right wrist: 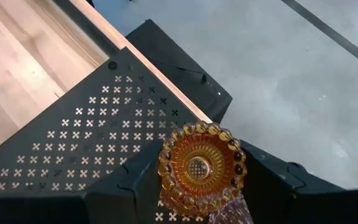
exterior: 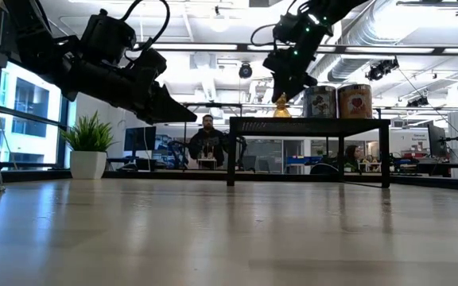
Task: Pick & Place candle stick holders
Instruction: Put the orange candle holder on the shelf aligned with the purple candle holder
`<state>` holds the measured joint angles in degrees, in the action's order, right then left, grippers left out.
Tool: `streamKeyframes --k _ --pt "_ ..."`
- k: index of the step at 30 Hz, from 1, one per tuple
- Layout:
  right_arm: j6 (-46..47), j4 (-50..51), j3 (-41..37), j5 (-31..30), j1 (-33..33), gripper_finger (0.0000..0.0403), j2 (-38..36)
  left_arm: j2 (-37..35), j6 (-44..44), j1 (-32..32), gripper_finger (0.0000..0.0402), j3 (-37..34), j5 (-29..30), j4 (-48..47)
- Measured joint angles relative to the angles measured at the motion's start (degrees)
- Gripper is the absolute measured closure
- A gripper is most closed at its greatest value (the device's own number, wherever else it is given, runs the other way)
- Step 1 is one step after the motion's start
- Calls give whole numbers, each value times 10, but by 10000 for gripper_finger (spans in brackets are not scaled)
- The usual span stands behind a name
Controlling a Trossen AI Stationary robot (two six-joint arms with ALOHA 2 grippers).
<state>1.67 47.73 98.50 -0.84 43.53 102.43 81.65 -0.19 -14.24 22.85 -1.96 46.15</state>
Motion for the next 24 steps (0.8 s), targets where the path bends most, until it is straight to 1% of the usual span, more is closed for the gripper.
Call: streamKeyframes --k 24 --pt "2 9 0 7 0 217 0 0 0 0 396 0 0 0"
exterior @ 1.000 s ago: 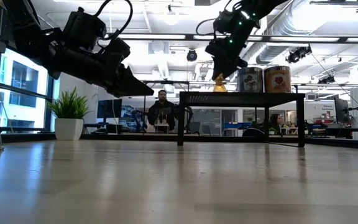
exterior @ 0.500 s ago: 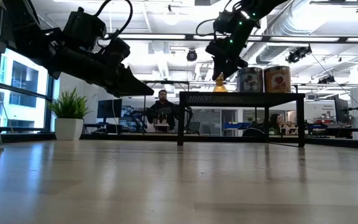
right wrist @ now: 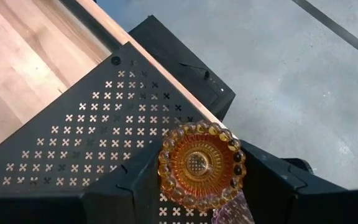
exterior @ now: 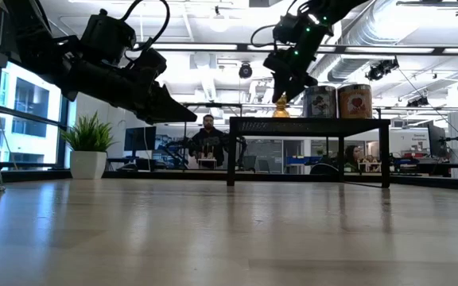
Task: Pick & Place candle stick holders
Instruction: Put the orange candle holder on the shelf aligned with the purple candle holder, then put the right green scented candle on the shelf aligned with the brown scented candle
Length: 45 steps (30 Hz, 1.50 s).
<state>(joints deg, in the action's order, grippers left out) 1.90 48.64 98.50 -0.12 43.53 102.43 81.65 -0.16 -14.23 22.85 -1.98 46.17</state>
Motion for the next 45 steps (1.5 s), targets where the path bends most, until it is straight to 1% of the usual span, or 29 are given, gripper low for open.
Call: streamKeyframes --k 22,24,30,36,42,45 --pt "-24 5 0 6 -1 216 0 0 0 0 396 0 0 0" --pt "-24 4 0 6 -1 209 0 0 0 0 396 0 0 0" --pt "-24 4 0 5 -1 164 0 0 0 0 396 0 0 0" --pt "-34 -7 0 -5 -1 155 -2 0 0 0 396 0 0 0" --pt "-53 -34 0 -9 -8 155 -40 0 0 0 396 0 0 0" --pt "-60 -33 0 -29 -22 166 -72 0 0 0 396 0 0 0"
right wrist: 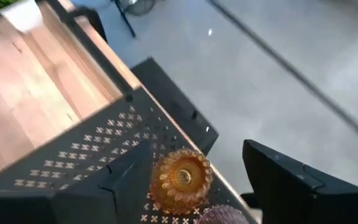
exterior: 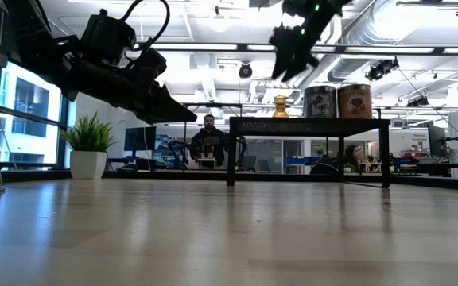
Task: Pick & Place candle stick holders
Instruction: Put the right green scented candle on the shelf aligned with the brown scented candle
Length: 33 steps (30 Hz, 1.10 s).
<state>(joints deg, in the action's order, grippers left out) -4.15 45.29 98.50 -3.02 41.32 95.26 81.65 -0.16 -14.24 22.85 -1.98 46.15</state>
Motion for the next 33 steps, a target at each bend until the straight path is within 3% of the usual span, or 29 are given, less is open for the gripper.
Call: streamKeyframes --k 3,6,9,11,16,20,25,33 --pt "-4 25 0 -19 -29 206 -40 0 0 0 396 0 0 3" --pt "-6 47 -5 -32 -85 276 -79 0 -1 0 396 0 0 4" --pt "-9 -7 -75 -40 -156 360 -132 0 -6 0 396 0 0 4" --pt "6 -80 -155 -41 -198 391 -176 0 -7 0 396 0 0 4" --pt "89 -278 -355 -62 -305 379 -277 0 -6 0 396 0 -3 4" --pt "164 -310 -436 -126 -398 399 -320 0 -5 0 396 0 -5 4" --pt "267 -247 -446 -236 -523 402 -335 0 -5 0 396 0 -5 4" --pt "488 -23 -364 -310 -679 402 -277 0 -5 0 396 0 -5 5"
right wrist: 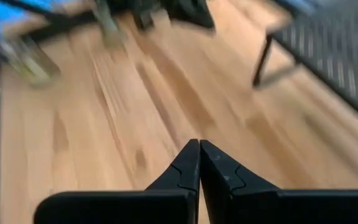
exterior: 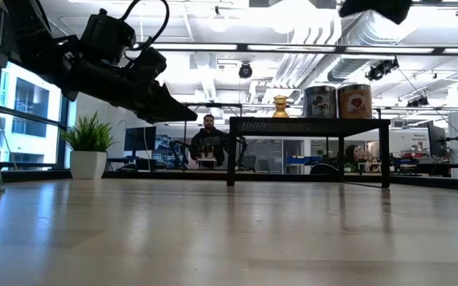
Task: Pick & Place candle stick holders
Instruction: Put the right green scented candle on the shelf aligned with the brown scented candle
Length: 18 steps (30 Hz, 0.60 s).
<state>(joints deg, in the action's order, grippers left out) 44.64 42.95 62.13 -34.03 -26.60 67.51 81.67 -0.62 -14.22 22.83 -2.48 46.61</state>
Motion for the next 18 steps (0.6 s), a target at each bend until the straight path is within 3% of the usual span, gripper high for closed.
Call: streamKeyframes --k 5,10,14,18 --pt "147 179 96 28 -57 403 75 0 0 0 396 0 0 0" --pt "217 292 176 86 -105 402 159 0 0 0 396 0 0 0" --pt "258 332 218 162 -131 384 208 0 0 0 396 0 0 0" --pt "289 321 241 217 -157 335 251 0 0 0 396 0 0 0"
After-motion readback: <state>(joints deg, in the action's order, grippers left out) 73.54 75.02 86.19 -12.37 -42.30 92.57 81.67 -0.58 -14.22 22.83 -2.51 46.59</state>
